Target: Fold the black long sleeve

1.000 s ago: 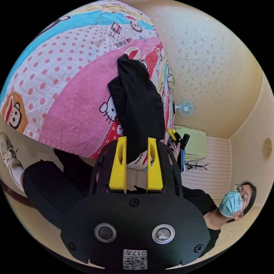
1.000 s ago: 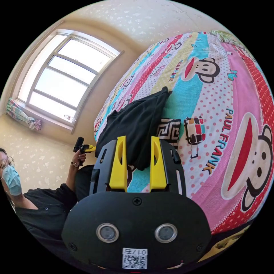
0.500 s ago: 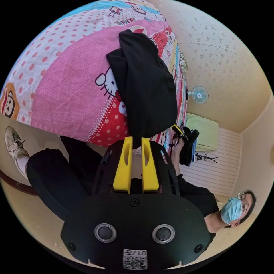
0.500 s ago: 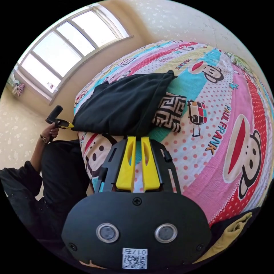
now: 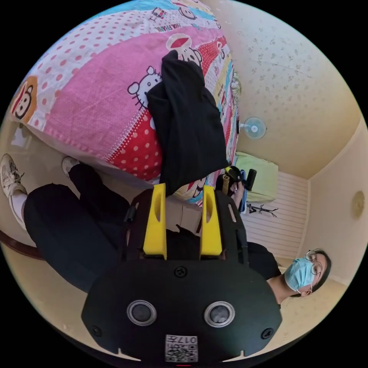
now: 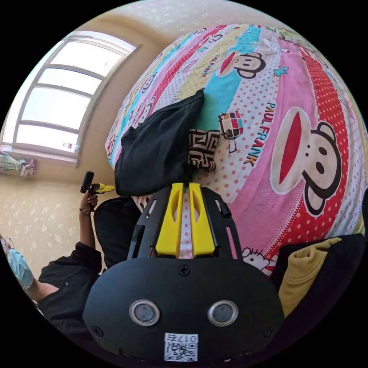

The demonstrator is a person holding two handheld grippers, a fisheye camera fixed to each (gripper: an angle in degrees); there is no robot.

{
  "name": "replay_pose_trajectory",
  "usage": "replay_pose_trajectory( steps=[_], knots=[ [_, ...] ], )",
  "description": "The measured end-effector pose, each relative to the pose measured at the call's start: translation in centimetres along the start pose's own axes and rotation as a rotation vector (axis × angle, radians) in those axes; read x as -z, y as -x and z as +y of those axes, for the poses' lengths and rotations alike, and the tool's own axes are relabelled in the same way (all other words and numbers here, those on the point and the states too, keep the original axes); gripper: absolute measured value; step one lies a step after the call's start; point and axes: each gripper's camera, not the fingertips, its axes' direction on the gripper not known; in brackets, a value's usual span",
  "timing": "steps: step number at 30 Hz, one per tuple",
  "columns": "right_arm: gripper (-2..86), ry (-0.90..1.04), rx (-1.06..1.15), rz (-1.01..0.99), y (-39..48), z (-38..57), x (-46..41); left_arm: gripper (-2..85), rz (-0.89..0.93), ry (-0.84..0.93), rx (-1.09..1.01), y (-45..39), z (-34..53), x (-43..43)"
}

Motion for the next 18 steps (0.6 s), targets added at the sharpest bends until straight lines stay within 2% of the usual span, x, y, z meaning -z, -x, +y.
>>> replay_pose_trajectory(
  steps=[2, 4, 9, 11, 12, 14, 16, 18],
  knots=[
    [4.1, -0.131, 0.028, 0.000, 2.4, 0.5, 0.9, 12.7, -0.053, 0.010, 0.013, 0.5, -1.0, -0.2],
    [5.2, -0.181, 0.088, -0.017, 5.0, 0.0, 0.5, 13.6, -0.065, 0.105, 0.040, 1.4, -2.9, -2.1],
    [6.4, -0.019, 0.266, -0.013, 11.7, -4.0, -6.9, 13.4, -0.047, 0.232, 0.091, 4.2, -5.5, -6.6],
    [5.6, 0.071, 0.328, 0.071, 13.3, -5.4, -12.9, 12.4, -0.037, 0.243, 0.118, 5.5, -6.0, -7.6],
    [5.2, 0.099, 0.329, 0.101, 13.4, -5.6, -14.7, 10.4, 0.023, 0.242, 0.115, 6.2, -6.2, -7.9],
    [4.0, 0.273, 0.295, 0.258, 13.0, -6.2, -22.1, 6.4, 0.121, 0.211, 0.089, 6.6, -6.2, -7.6],
    [3.3, 0.198, 0.312, 0.284, 13.5, -5.5, -21.9, 4.4, 0.162, 0.168, 0.030, 5.5, -6.1, -6.8],
    [2.9, 0.177, 0.319, 0.315, 13.7, -5.2, -22.0, 4.1, 0.118, 0.140, -0.030, 3.3, -6.2, -6.4]
  ],
)
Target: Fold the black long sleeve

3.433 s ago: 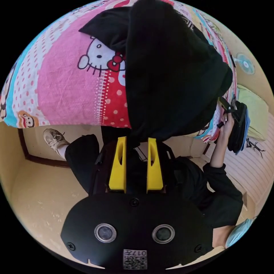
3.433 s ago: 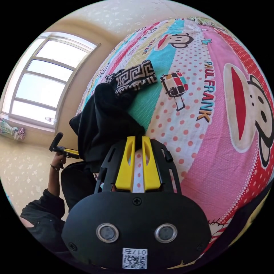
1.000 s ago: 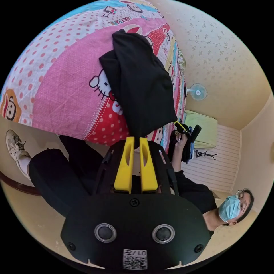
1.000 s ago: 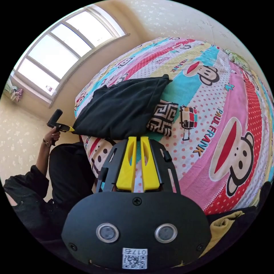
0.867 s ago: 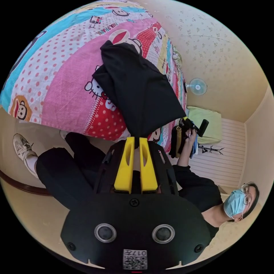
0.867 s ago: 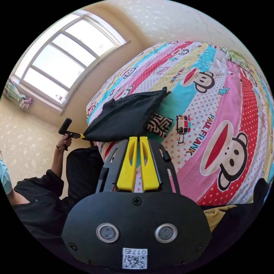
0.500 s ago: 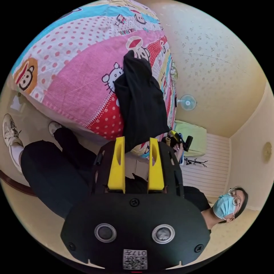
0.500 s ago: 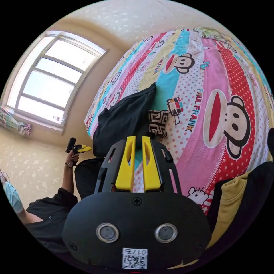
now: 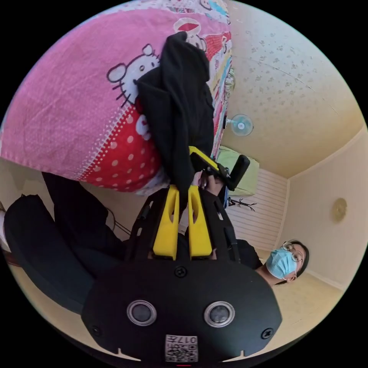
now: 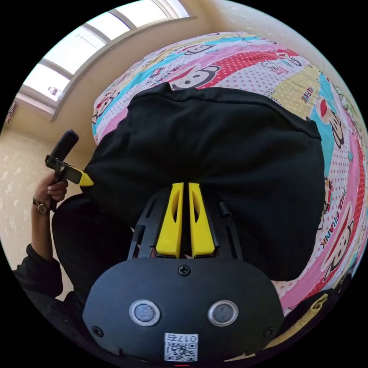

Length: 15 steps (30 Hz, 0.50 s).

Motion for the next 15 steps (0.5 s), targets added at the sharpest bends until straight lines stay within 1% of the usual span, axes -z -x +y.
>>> replay_pose_trajectory(
  steps=[3, 5, 7, 8, 10, 11, 13, 15],
  knots=[
    [2.2, 0.001, 0.013, 0.022, -0.3, 0.2, -0.1, 4.0, -0.087, -0.018, -0.120, -5.3, -1.4, -1.3],
    [1.3, 0.027, 0.000, -0.004, -1.8, 1.0, 1.4, 3.9, -0.115, -0.001, -0.197, -8.6, -2.8, -3.5],
    [0.9, -0.002, -0.025, -0.006, -3.6, 2.6, 3.5, 3.8, -0.161, 0.044, -0.308, -12.6, -5.0, -7.6],
    [0.7, -0.026, -0.072, 0.008, -5.2, 4.0, 5.0, 3.8, -0.174, 0.056, -0.332, -13.5, -5.6, -8.9],
    [0.6, -0.030, -0.164, 0.061, -8.1, 6.5, 6.9, 3.8, -0.210, 0.108, -0.411, -15.9, -7.7, -14.6],
    [0.6, -0.025, -0.231, 0.092, -10.2, 8.2, 7.9, 3.8, -0.214, 0.122, -0.429, -16.3, -8.2, -16.2],
    [0.5, -0.013, -0.313, 0.102, -13.3, 10.6, 8.8, 3.9, -0.217, 0.232, -0.460, -15.9, -9.9, -23.3],
    [0.6, 0.012, -0.392, 0.074, -16.4, 12.8, 8.9, 4.6, -0.188, 0.327, -0.444, -14.1, -10.9, -28.3]
  ],
)
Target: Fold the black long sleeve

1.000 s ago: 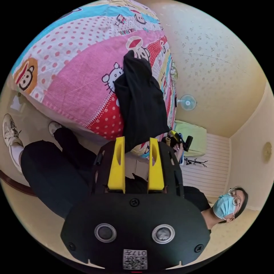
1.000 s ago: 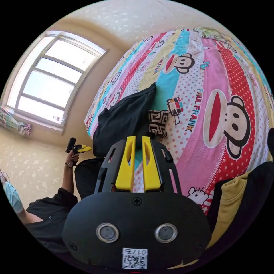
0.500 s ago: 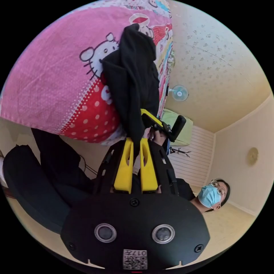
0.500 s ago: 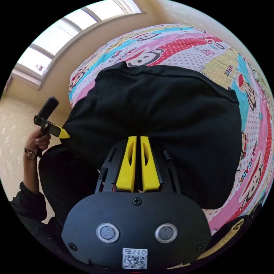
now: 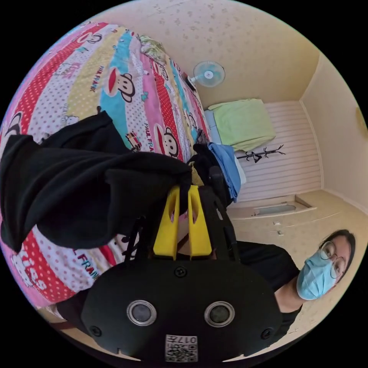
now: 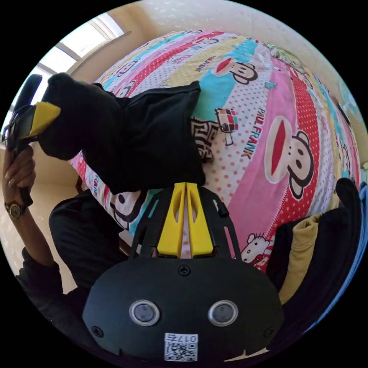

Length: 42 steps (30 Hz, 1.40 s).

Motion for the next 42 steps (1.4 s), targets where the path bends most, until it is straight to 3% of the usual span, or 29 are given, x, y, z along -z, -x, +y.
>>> replay_pose_trajectory(
  steps=[2, 5, 7, 10, 12, 14, 15, 20, 25, 33, 38, 42],
  knots=[
    [0.6, 0.087, -0.054, -0.063, -3.8, 0.6, -0.9, 6.0, 0.109, -0.025, 0.019, 2.2, -0.2, -3.0],
    [0.7, 0.065, -0.080, -0.212, -6.8, 1.2, -0.3, 4.9, 0.316, -0.225, -0.021, 5.9, 2.5, -3.3],
    [0.7, 0.072, -0.079, -0.222, -7.6, 1.0, -0.2, 1.5, 0.197, -0.431, 0.004, 8.1, 6.1, -0.7],
    [0.7, 0.109, -0.092, -0.215, -8.8, 0.2, -0.2, 1.7, -0.052, -0.558, 0.123, 10.6, 9.5, 1.4],
    [0.6, 0.124, -0.086, -0.209, -9.6, -0.2, 0.3, 6.6, -0.102, -0.549, 0.251, 12.9, 10.2, 1.1],
    [0.6, 0.136, -0.080, -0.225, -10.8, -0.3, 1.0, 11.7, -0.028, -0.513, 0.308, 15.1, 9.8, -0.1],
    [0.6, 0.136, -0.080, -0.230, -11.1, -0.3, 1.2, 11.2, 0.018, -0.511, 0.324, 16.1, 9.6, -0.9],
    [0.9, 0.066, -0.122, -0.297, -14.4, 1.0, 3.3, 9.8, -0.096, -0.660, 0.425, 16.5, 11.9, -0.1],
    [2.0, -0.043, -0.165, -0.368, -17.1, 2.7, 5.2, 13.8, -0.122, -0.516, 0.380, 17.3, 10.1, -1.1],
    [5.4, -0.097, -0.182, -0.649, -22.1, 3.7, 7.8, 9.4, 0.114, -0.540, 0.385, 19.0, 10.3, -2.5],
    [7.9, -0.269, -0.153, -1.062, -26.5, 6.5, 10.9, 9.0, 0.166, -0.502, 0.341, 17.9, 10.0, -2.3],
    [11.8, -0.258, -0.180, -1.203, -28.7, 8.2, 11.7, 9.6, 0.213, -0.466, 0.339, 17.4, 9.9, -2.0]
  ],
)
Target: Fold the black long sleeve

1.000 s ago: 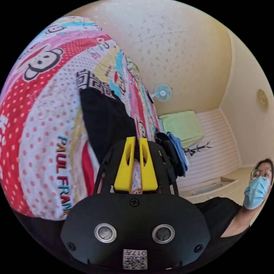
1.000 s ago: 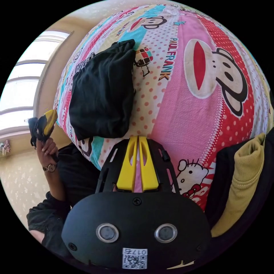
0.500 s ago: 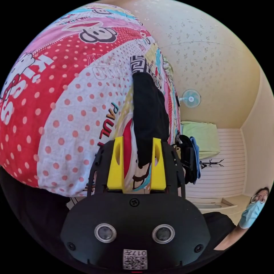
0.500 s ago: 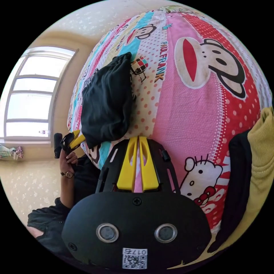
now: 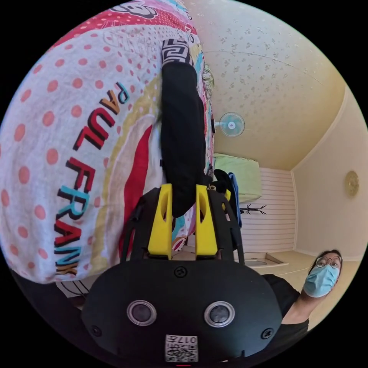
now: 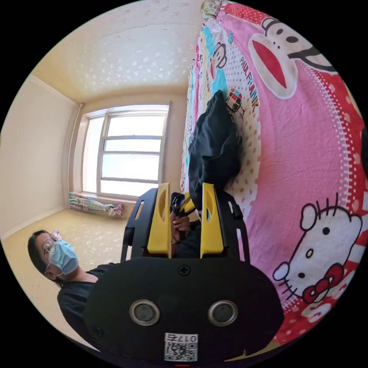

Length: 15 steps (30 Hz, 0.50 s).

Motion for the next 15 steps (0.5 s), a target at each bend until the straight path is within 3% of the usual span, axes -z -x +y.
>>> replay_pose_trajectory(
  steps=[5, 10, 15],
  knots=[
    [14.7, 0.017, -0.075, -0.044, -1.0, 1.7, 1.2, 7.3, 0.059, 0.002, 0.063, -0.2, 0.2, 1.9],
    [16.8, -0.013, -0.120, -0.208, -3.3, 3.3, -0.5, 5.5, 0.302, 0.016, -0.098, -4.4, 0.2, 5.2],
    [17.1, -0.135, -0.118, -0.238, -5.5, 3.0, -2.8, 6.0, 0.333, 0.097, -0.128, -6.4, 0.6, 6.8]
  ],
)
